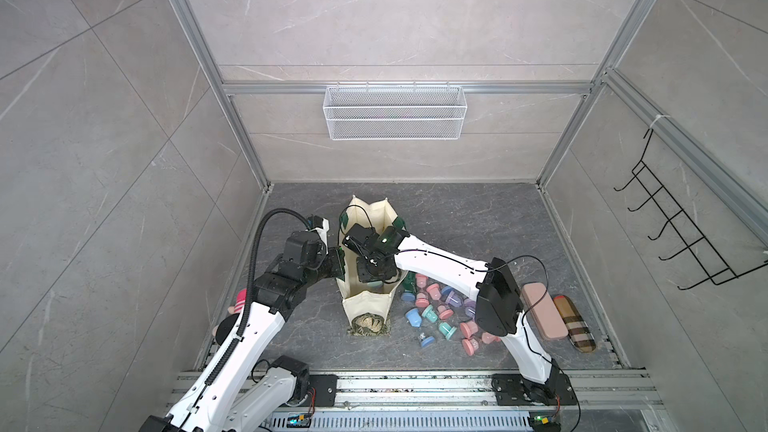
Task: Put the hourglass into the canvas bag
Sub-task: Place the hourglass in the canvas bag.
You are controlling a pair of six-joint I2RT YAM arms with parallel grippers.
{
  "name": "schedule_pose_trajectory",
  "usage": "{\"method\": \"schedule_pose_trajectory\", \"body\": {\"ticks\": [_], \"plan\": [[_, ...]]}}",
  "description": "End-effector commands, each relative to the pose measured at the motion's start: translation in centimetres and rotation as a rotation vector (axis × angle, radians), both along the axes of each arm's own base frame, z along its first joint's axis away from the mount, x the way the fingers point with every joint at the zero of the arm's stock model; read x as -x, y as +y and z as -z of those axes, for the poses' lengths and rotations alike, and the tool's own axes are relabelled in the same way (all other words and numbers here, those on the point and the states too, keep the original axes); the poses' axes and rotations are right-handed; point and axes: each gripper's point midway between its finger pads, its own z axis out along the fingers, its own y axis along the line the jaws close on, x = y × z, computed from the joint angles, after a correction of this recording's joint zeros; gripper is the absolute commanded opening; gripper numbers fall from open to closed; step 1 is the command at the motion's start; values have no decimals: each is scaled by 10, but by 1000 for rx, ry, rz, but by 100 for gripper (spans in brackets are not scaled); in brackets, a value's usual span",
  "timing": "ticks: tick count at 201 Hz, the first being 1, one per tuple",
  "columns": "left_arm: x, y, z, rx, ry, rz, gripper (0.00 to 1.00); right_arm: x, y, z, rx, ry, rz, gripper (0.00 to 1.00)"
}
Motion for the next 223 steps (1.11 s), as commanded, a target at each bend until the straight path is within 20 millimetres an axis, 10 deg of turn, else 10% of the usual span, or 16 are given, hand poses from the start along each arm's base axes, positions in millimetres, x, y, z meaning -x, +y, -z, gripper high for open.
{"method": "schedule_pose_trajectory", "body": {"ticks": [1,76,124,175,223], "plan": [[-3,-3,-6,14,-21,14,0,-1,-1,1,-14,-2,21,43],[-3,-4,-4,14,-14,19,0,-1,0,-21,-87,-56,1,63],[-4,-6,-3,16,-9,24,0,2,-4,-95,-207,-227,-58,63],[-4,-6,-3,15,-8,25,0,8,-56,-166,-243,-417,-31,62],[-4,-6,-2,16,-5,29,0,16,-131,-174,-155,-481,73,63]]}}
